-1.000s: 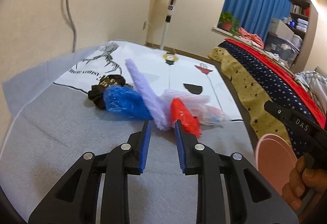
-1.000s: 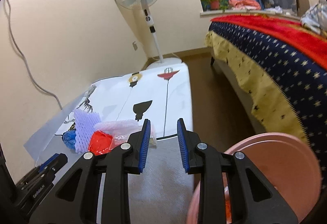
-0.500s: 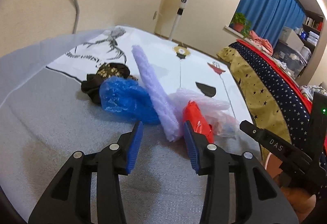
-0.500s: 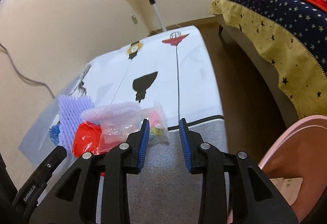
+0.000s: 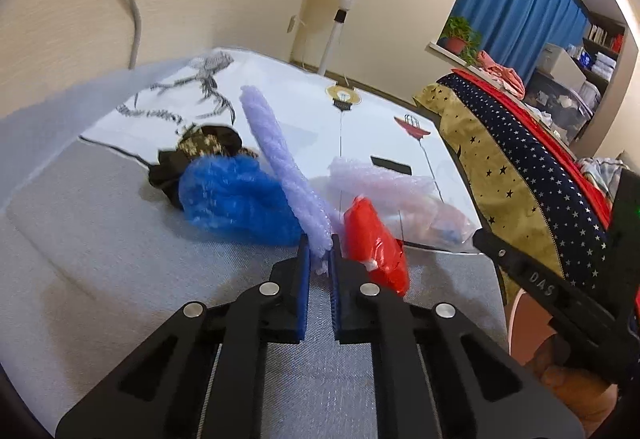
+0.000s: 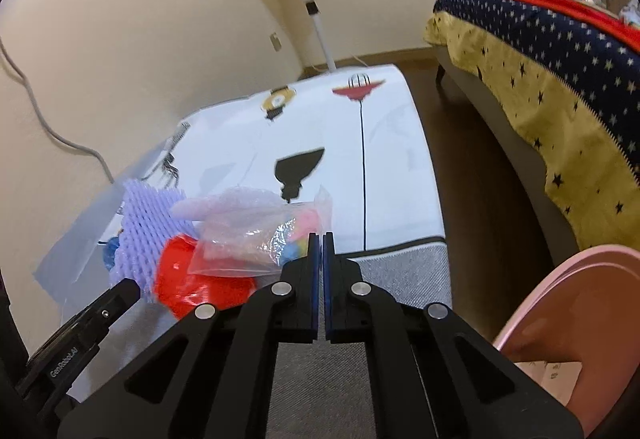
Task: Collect trash
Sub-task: 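Lift and carry the purple mesh and clear bag with both grippers over the pink bin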
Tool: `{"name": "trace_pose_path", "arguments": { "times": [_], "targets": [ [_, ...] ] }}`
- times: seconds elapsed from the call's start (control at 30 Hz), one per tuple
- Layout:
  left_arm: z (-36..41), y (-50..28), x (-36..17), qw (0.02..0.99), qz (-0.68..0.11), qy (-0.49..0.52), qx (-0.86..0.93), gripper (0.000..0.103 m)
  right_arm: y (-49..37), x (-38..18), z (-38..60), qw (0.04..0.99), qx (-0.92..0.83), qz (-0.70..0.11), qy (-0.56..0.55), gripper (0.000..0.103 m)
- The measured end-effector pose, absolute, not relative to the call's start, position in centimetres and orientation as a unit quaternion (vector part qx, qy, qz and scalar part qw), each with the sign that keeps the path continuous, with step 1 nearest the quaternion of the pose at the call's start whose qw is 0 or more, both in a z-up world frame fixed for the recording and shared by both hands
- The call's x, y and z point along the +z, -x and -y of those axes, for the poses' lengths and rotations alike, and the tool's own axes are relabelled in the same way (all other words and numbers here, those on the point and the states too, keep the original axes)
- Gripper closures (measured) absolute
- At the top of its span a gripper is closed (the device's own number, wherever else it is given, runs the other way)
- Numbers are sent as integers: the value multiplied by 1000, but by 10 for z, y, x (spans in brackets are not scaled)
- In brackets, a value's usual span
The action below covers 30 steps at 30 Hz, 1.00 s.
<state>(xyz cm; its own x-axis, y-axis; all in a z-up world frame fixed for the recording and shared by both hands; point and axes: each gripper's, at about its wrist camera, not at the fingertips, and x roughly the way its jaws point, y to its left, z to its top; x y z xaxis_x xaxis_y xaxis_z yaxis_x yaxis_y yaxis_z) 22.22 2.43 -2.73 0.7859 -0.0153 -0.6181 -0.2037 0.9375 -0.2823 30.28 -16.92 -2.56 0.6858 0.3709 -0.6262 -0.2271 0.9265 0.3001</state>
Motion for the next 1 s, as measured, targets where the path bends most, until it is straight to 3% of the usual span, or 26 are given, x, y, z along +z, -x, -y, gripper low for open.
{"name": "trace_pose_path", "arguments": {
  "times": [1.0],
  "targets": [
    [13,-111,55,959,-270,91,7,95,-161,97,212,959,115,-257,-13,102]
  ]
}}
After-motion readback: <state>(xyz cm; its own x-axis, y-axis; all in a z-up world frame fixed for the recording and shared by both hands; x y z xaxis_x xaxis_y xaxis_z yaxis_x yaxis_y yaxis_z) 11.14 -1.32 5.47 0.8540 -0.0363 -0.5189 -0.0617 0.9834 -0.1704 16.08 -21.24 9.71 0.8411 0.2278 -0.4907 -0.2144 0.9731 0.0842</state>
